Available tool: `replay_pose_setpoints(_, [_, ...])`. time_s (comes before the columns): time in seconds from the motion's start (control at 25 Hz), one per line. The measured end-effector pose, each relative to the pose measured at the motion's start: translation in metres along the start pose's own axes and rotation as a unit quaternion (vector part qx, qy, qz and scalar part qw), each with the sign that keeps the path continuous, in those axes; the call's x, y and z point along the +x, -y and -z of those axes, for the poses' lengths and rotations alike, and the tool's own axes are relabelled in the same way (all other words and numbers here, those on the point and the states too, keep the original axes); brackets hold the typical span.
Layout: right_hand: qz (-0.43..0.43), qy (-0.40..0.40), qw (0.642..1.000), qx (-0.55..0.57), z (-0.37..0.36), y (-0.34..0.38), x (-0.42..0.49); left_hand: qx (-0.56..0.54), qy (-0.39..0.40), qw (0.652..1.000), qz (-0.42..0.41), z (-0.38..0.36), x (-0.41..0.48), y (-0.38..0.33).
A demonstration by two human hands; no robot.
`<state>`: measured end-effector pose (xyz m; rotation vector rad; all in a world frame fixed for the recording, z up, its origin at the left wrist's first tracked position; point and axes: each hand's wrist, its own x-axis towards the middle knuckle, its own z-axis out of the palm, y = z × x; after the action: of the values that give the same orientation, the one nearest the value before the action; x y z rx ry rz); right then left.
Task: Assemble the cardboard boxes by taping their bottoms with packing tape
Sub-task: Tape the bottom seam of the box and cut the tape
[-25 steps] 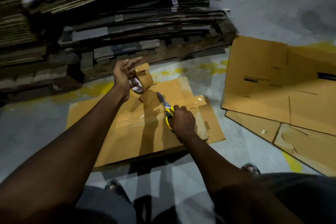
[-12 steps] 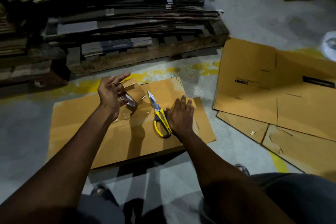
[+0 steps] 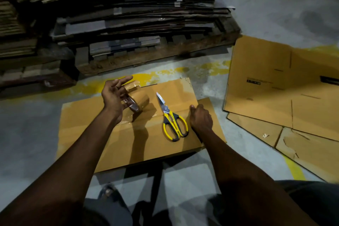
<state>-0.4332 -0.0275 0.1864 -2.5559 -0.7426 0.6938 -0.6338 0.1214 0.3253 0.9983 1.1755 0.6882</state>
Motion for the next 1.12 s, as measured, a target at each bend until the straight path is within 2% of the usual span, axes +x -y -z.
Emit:
replay_pose_setpoints(0.12, [-0.049,-0.008,0.999,-0.008,-0.004,0.009,-0.001,-0.044,-0.064,0.997,0.007,0.031,0.004,-0.010])
replay_pose_setpoints(0.2, [-0.048,-0.032,0.998,-0.009,-0.008,0.011,-0.007,-0.072,-0.098,0.993,0.008,0.063,0.008,-0.014])
replay_pose_setpoints(0.28, [-0.012,-0.061,0.996,-0.057,-0.009,0.003,-0.014,-0.094,-0.149,0.984,0.000,0.103,0.011,-0.017])
replay_pose_setpoints(0.44, [0.039,-0.047,0.993,-0.098,-0.016,0.017,-0.022,-0.187,-0.238,0.953,0.014,0.178,0.010,-0.019])
replay_pose_setpoints(0.48, [0.043,-0.051,0.990,-0.124,-0.019,0.022,-0.026,-0.182,-0.260,0.948,0.022,0.190,0.010,-0.013])
replay_pose_setpoints(0.52, [0.041,-0.048,0.988,-0.144,-0.022,0.027,-0.029,-0.139,-0.298,0.944,0.024,0.199,0.011,-0.006])
replay_pose_setpoints(0.6, [0.038,-0.030,0.987,-0.156,-0.020,0.030,-0.031,0.035,-0.376,0.926,-0.008,0.213,0.012,0.010])
replay_pose_setpoints(0.76, [0.036,-0.003,0.988,-0.150,-0.012,0.016,-0.026,0.262,-0.417,0.870,-0.033,0.246,0.003,0.013])
replay_pose_setpoints(0.92, [0.042,-0.021,0.988,-0.150,-0.018,0.016,-0.028,0.454,-0.339,0.824,-0.021,0.295,0.004,0.039])
replay_pose_setpoints(1.12, [0.057,-0.033,0.981,-0.182,-0.026,0.023,-0.033,0.539,-0.254,0.801,0.052,0.271,0.007,0.072])
